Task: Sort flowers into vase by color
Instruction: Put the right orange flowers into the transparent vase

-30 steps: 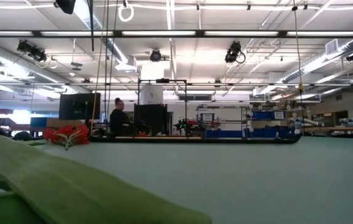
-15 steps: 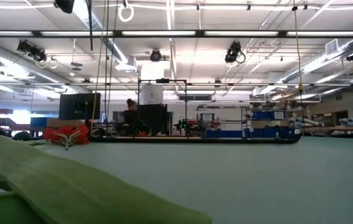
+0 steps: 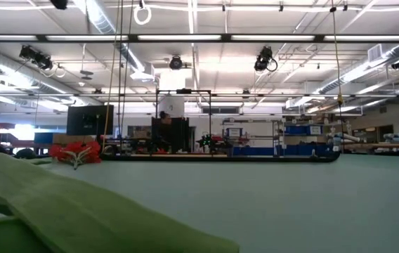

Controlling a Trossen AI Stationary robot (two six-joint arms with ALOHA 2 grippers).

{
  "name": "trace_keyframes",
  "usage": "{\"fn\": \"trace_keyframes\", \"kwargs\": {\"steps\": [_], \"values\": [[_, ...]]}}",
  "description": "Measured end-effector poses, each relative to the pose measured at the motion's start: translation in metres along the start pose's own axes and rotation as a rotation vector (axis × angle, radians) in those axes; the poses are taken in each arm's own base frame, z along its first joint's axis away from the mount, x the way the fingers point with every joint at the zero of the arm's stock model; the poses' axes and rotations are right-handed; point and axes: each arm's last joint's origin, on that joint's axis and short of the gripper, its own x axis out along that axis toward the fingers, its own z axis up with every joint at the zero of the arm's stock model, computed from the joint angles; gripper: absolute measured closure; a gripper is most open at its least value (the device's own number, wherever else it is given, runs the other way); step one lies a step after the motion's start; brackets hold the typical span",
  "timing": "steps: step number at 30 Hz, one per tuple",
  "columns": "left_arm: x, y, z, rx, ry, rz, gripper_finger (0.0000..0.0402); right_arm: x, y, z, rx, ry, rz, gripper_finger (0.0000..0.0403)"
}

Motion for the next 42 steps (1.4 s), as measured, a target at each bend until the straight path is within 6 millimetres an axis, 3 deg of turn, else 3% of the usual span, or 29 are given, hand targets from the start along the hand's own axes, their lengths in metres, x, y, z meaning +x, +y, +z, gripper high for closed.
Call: {"fn": "trace_keyframes", "kwargs": {"steps": [5, 11, 17, 26, 34, 39, 42], "values": [[-0.024, -0.008, -0.014, -0.066, 0.083, -0.181, 0.0388, 0.0, 0.0, 0.0, 0.0, 0.0, 0.0, 0.0276], [-0.049, -0.023, -0.008, 0.008, -0.019, -0.719, 0.0388, 0.0, 0.0, 0.0, 0.0, 0.0, 0.0, 0.0276], [-0.045, -0.025, -0.011, -0.027, 0.014, -0.825, 0.0388, 0.0, 0.0, 0.0, 0.0, 0.0, 0.0, 0.0276], [-0.017, -0.022, -0.037, 0.009, 0.05, -0.833, 0.0388, 0.0, 0.0, 0.0, -0.001, -0.003, 0.002, 0.0276], [0.029, -0.021, -0.048, -0.059, -0.002, -0.806, 0.0389, 0.0, 0.0, 0.001, -0.001, -0.008, 0.002, 0.0276], [0.069, -0.037, -0.049, -0.072, 0.001, -0.879, 0.0389, 0.0, 0.0, 0.002, -0.003, -0.017, 0.002, 0.0276], [0.083, -0.053, -0.052, -0.067, 0.005, -0.951, 0.0389, 0.0, 0.0, 0.002, -0.003, -0.017, 0.002, 0.0276]]}}
